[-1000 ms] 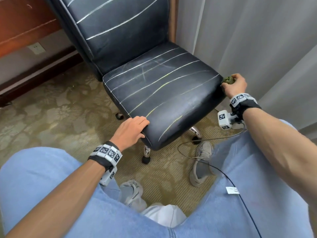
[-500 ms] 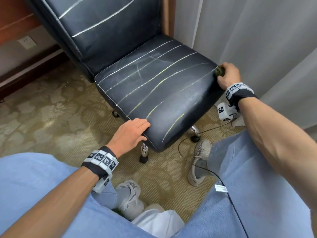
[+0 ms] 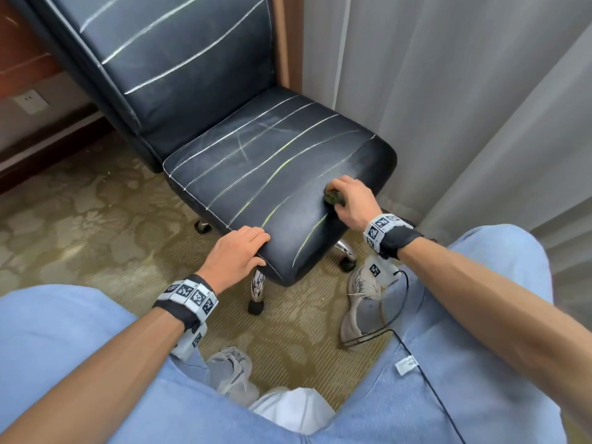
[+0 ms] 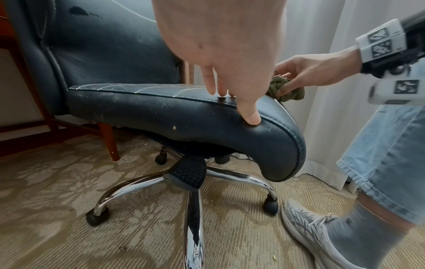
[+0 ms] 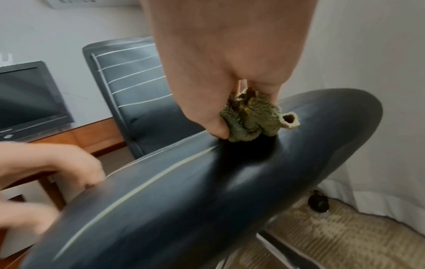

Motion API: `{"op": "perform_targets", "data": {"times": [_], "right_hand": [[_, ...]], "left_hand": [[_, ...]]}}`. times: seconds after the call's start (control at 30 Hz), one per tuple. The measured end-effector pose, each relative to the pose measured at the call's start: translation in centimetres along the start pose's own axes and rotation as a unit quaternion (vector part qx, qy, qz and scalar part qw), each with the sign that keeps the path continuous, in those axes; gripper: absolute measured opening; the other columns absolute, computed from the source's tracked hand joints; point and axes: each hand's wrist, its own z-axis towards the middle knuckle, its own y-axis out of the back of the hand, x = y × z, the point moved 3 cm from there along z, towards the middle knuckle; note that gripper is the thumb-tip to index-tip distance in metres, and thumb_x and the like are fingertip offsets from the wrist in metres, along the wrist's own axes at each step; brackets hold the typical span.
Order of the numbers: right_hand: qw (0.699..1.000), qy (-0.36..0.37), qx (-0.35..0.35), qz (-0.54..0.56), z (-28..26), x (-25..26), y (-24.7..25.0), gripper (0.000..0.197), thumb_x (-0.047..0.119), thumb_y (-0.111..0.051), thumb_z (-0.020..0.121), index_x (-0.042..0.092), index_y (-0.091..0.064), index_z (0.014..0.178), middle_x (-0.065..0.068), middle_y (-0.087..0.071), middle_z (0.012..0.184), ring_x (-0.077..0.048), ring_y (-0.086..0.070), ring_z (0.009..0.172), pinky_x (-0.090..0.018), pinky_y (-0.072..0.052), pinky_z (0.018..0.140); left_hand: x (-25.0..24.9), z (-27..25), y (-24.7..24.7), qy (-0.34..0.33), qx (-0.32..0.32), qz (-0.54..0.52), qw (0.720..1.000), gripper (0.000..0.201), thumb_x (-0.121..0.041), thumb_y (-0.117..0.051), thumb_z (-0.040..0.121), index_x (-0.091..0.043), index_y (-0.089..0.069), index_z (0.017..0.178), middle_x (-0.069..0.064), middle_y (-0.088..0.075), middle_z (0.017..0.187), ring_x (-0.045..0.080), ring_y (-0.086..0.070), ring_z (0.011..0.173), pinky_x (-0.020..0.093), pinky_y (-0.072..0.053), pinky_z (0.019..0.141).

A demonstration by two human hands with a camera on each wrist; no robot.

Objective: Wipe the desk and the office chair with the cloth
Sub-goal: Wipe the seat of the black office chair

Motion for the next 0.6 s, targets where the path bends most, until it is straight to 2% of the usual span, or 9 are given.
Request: {"op": "perform_targets", "data": {"times": [0.23, 0.4, 0.5, 0.6], "right_hand": [[0.997, 0.053, 0.038, 0.038, -5.9, 4.7, -2.9, 0.044, 0.005, -0.063, 0.073, 0.021, -0.062, 0.114, 0.000, -0.062, 0.111, -0.032, -0.056, 0.098, -0.043, -0.050, 0.090], [0.992, 0.060, 0.069, 0.081, -7.9, 6.1, -3.7, 0.043, 0.004, -0.069, 0.080, 0.021, -0.065, 0.120, 0.001, -0.062, 0.117, -0.026, -0.054, 0.106, -0.037, -0.047, 0.097], [0.992, 0.048, 0.013, 0.120, -7.1, 5.7, -1.7, 0.040, 0.004, -0.072, 0.078, 0.017, -0.070, 0.116, -0.001, -0.067, 0.110, -0.021, -0.061, 0.104, -0.037, -0.051, 0.098], [0.989, -0.034, -0.061, 0.132, -5.6, 3.6, 1.1, 0.041, 0.003, -0.072, 0.081, 0.016, -0.071, 0.120, -0.002, -0.068, 0.117, -0.020, -0.062, 0.109, -0.033, -0.048, 0.102]], "left_hand": [[-0.2, -0.4, 0.0, 0.010, 0.006, 0.001, 1.000, 0.052, -0.027, -0.090, 0.075, -0.011, -0.065, 0.116, 0.004, -0.068, 0.114, 0.025, -0.065, 0.100, 0.041, -0.058, 0.083], [-0.6, -0.4, 0.2, 0.020, 0.014, 0.016, 1.000, 0.051, -0.028, -0.090, 0.075, -0.012, -0.064, 0.115, 0.003, -0.067, 0.112, 0.025, -0.063, 0.099, 0.039, -0.057, 0.082], [-1.0, -0.2, 0.3, 0.019, 0.035, 0.032, 0.999, 0.049, -0.030, -0.088, 0.076, -0.012, -0.063, 0.113, 0.003, -0.065, 0.110, 0.026, -0.063, 0.096, 0.041, -0.055, 0.081], [-1.1, 0.2, 0.7, 0.026, 0.061, 0.032, 0.997, 0.052, -0.032, -0.087, 0.078, -0.014, -0.060, 0.119, 0.002, -0.062, 0.114, 0.025, -0.061, 0.100, 0.042, -0.054, 0.085]]}}
